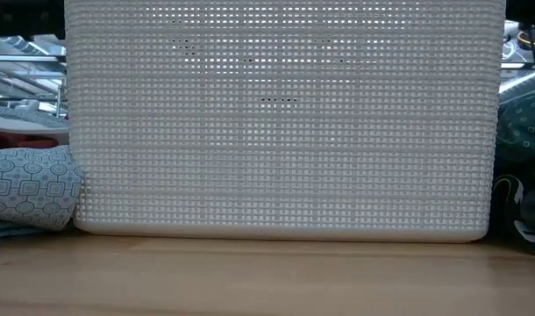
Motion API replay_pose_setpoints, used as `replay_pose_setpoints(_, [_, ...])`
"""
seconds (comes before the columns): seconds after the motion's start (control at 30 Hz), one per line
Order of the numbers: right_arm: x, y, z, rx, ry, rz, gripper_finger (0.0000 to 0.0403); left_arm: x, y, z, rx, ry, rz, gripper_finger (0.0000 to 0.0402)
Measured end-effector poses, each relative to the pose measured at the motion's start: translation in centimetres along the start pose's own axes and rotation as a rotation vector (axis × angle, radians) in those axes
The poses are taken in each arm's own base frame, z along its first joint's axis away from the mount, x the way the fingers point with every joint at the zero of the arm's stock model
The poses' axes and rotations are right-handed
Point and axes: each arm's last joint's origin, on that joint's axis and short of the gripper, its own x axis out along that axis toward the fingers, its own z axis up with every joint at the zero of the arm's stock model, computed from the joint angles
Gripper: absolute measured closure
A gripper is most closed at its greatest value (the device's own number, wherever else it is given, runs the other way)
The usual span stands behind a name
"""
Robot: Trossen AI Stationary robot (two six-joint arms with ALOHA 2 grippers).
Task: Sort clothes
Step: Put the white sock into the white bin
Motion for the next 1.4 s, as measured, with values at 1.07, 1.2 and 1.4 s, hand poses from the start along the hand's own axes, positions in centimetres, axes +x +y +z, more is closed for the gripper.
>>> replay_pose_setpoints(1.07, [11.4, -1.2, 5.3, -0.028, 0.202, -0.191, 0.0277, 2.4, 1.4, 0.3, 0.204, 0.504, 0.502, 0.0228])
replay_pose_setpoints(1.2, [14.3, -1.2, 5.7, -0.042, 0.235, -0.138, 0.0277, 3.1, 1.6, 1.9, 0.228, 0.549, 0.509, 0.0228])
replay_pose_setpoints(1.4, [19.4, -1.2, 6.3, -0.06, 0.279, -0.061, 0.0277, 3.7, 2.6, 3.8, 0.278, 0.615, 0.672, 0.0228])
